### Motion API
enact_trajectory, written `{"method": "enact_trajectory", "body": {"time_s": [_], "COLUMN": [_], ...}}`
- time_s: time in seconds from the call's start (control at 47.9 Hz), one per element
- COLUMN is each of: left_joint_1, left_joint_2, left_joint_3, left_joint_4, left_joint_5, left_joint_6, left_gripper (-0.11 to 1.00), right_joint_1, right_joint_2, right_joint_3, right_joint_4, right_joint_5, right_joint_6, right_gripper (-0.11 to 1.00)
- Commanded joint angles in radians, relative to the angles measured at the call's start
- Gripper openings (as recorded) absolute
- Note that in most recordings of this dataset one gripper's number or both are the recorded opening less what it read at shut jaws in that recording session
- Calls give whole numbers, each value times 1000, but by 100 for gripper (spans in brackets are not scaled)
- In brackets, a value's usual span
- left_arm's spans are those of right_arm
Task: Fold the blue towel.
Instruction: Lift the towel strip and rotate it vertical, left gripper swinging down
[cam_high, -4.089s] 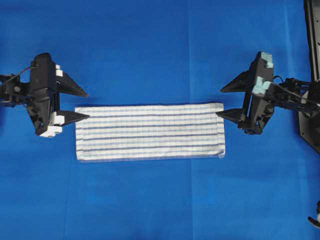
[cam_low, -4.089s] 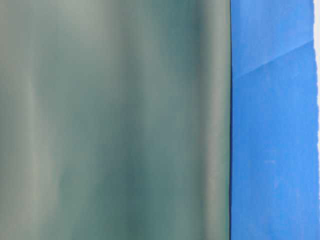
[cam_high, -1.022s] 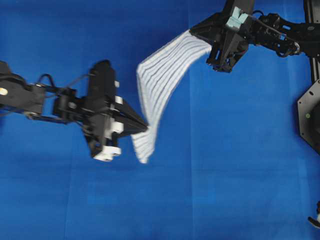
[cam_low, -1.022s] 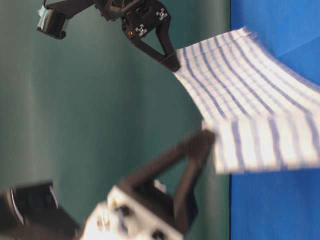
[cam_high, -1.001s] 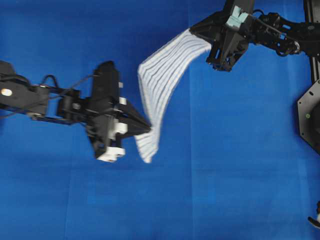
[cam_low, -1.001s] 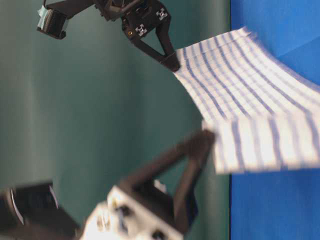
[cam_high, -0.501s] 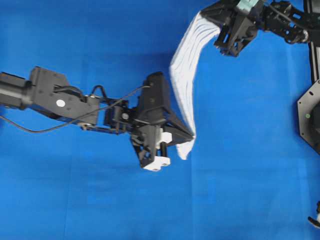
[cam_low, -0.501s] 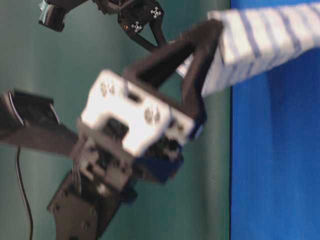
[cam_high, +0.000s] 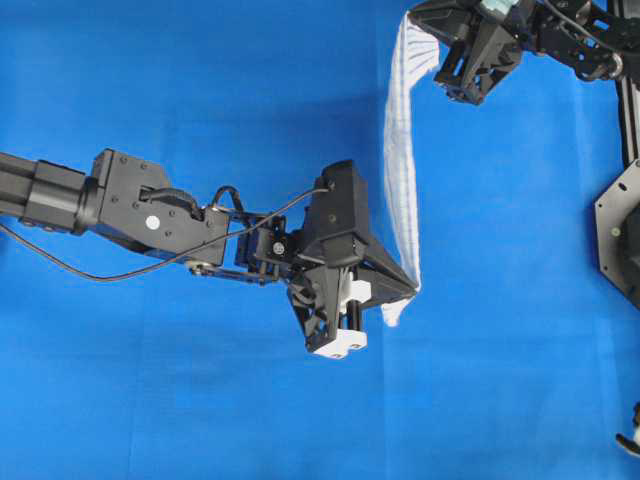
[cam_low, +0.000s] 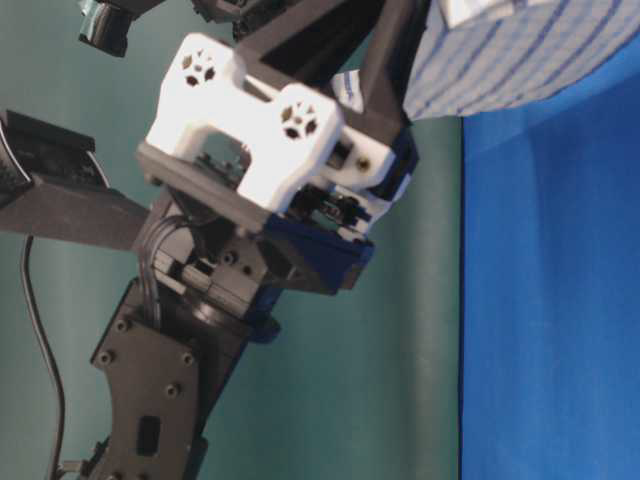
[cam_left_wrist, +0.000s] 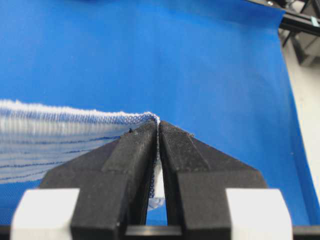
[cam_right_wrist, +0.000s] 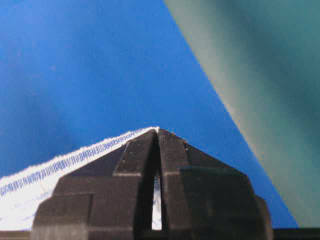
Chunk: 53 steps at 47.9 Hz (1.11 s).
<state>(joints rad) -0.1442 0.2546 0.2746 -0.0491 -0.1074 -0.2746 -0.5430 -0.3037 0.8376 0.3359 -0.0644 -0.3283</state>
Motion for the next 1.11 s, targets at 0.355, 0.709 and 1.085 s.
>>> {"method": "enact_trajectory", "body": {"time_s": [0.355,0.709,1.085], "left_joint_1": [-26,-48,-75], "left_joint_2": [-28,-74,-101], "left_joint_3": [12,140,212], "left_joint_4": [-6,-6,-6], "left_joint_5": [-23,-124,-175], "left_joint_6": [-8,-74,-89], "left_gripper": [3,3,3], "right_joint_1": [-3,8,31], "right_joint_2": [89,239,371], "right_joint_3": [-91,-198,-325], "right_joint_4": [-3,-3,-15], "right_joint_5": [3,25,46], "right_joint_6": [-3,-3,-5], "right_gripper": [2,2,2]}}
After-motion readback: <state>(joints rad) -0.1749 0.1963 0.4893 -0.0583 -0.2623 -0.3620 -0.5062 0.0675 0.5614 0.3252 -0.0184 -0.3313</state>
